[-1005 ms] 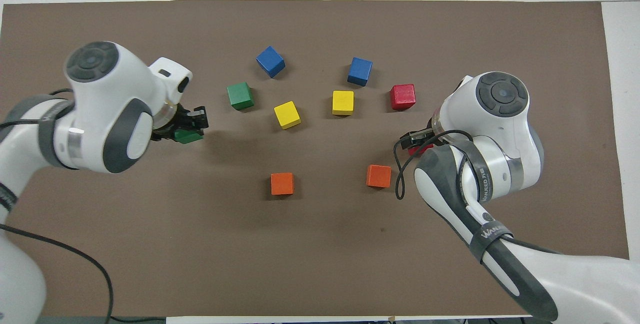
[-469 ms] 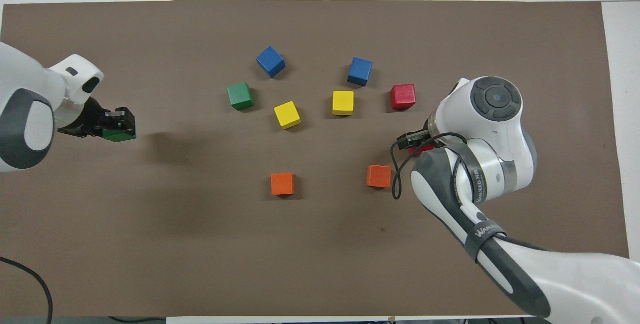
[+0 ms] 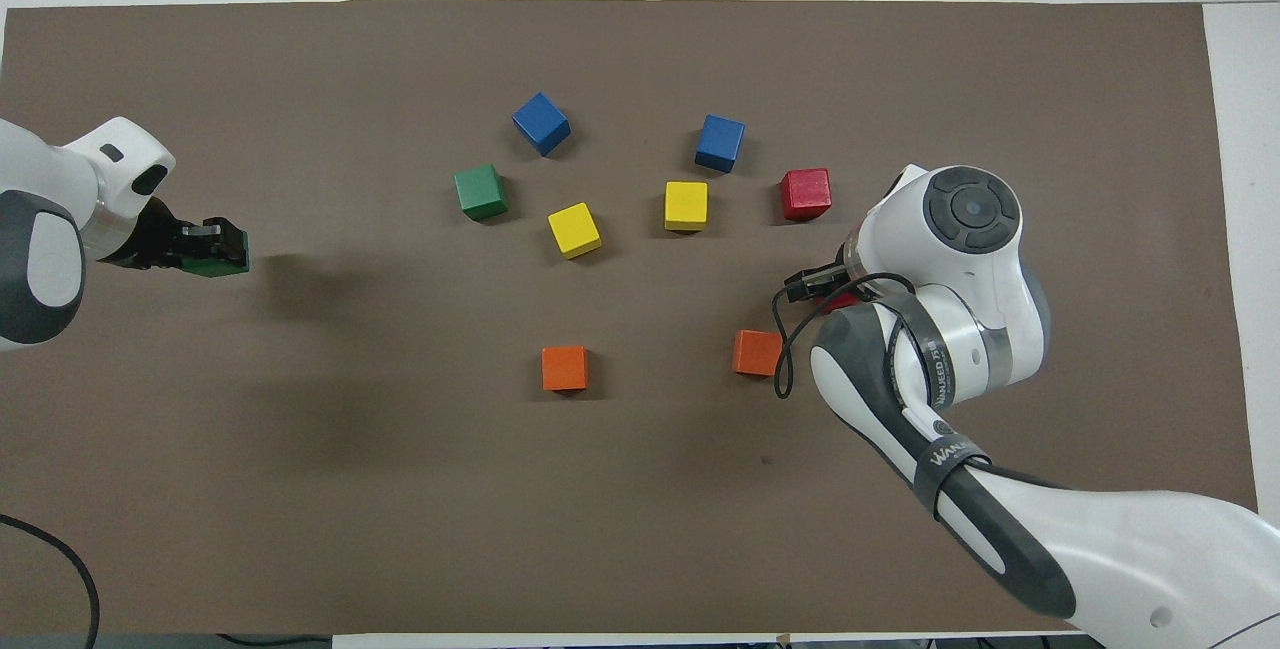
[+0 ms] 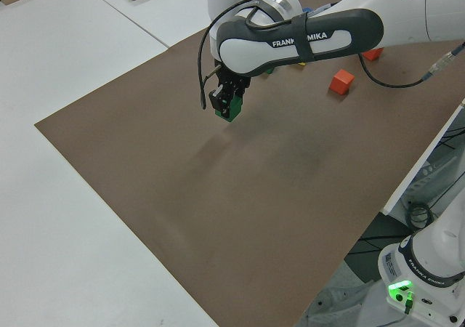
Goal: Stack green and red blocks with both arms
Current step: 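Carry the green cube outward with the left gripper while the right lifts red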
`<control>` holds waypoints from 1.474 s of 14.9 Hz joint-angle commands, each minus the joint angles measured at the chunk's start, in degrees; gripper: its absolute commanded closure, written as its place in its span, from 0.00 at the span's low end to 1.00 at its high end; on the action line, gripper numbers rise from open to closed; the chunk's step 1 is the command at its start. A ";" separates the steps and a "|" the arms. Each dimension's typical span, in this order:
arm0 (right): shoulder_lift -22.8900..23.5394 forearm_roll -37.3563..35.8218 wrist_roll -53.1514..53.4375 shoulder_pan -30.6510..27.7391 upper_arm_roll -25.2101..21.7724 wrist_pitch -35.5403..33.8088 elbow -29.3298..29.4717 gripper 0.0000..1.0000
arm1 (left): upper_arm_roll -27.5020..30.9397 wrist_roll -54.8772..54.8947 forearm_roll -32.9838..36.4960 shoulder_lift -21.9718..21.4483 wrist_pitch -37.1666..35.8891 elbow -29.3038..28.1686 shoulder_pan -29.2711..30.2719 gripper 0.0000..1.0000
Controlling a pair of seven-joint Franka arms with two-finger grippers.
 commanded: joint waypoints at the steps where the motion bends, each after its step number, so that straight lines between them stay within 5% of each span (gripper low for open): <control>1: -0.37 0.69 0.59 0.05 0.08 1.42 -1.01 0.00 | 0.39 1.12 -0.12 1.42 2.47 -0.64 -0.44 1.00; 9: 0.78 0.69 0.68 -0.04 0.08 3.35 -1.27 0.00 | 0.48 1.82 -0.03 3.36 4.67 -1.35 -0.79 1.00; 10: 0.78 0.69 0.77 -0.04 0.08 3.27 -1.19 0.15 | 0.48 1.91 -0.03 3.45 4.67 -1.35 -0.70 1.00; 13: 0.95 0.69 0.77 -0.22 0.08 2.56 -0.75 0.99 | 0.48 1.91 -0.03 3.62 4.93 -1.52 -0.61 1.00; 18: 0.16 0.69 3.57 -1.27 -0.18 -3.13 4.86 1.00 | 0.48 1.91 -0.03 3.62 6.07 -2.58 -0.61 1.00; 22: -2.20 -0.18 2.80 -8.98 -0.53 -8.07 9.80 1.00 | 0.48 1.91 -0.03 3.62 6.25 -2.75 -0.61 1.00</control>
